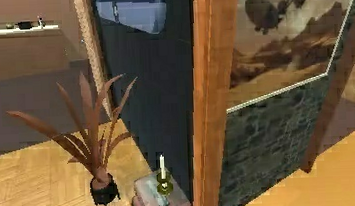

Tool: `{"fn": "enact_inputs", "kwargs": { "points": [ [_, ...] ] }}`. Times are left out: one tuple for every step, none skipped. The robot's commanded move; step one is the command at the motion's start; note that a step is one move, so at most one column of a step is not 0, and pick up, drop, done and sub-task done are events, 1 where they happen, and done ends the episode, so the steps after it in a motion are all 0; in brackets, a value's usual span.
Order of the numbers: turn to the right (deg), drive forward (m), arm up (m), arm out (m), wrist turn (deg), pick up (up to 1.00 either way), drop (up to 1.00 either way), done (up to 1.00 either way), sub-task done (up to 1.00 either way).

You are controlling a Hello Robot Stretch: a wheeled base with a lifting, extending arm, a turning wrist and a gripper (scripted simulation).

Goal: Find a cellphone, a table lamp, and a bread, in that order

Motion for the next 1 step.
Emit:
{"fn": "enact_inputs", "kwargs": {
  "points": [
    [-45.0, 0.00, 0.00, 0.00, 0.0, 0.00, 0.00, 0.00, 0.00]
  ]
}}
